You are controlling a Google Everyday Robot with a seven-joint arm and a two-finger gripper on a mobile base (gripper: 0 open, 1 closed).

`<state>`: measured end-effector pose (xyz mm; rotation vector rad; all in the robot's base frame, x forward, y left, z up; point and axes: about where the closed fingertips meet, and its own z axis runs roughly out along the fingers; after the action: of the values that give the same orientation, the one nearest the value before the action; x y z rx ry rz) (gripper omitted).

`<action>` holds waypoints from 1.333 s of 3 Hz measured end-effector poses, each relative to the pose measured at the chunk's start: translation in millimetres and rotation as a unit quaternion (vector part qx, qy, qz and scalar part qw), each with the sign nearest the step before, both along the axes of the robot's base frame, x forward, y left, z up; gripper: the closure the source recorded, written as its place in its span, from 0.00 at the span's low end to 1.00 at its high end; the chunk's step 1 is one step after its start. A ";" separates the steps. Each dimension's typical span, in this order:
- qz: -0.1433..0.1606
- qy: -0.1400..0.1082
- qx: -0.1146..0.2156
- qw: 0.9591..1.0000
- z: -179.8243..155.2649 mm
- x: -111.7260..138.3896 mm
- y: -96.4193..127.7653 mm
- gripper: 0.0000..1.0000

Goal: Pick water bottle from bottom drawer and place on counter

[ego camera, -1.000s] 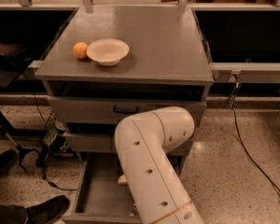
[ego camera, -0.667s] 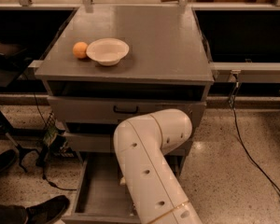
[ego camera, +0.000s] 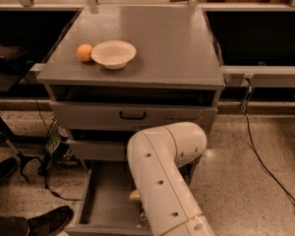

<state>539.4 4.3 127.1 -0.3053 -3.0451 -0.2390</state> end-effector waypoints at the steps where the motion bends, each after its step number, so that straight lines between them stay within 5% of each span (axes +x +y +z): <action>1: -0.005 0.011 0.006 1.000 -9.9 -9.1 -0.6 0.00; 4: -0.018 0.012 0.030 0.999 -6.6 -22.4 -2.9 0.72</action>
Offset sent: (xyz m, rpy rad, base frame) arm -0.0236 0.0017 -0.0241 0.0521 0.0558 -0.0205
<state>517.0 1.3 120.5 -0.3573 -3.0032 -0.3270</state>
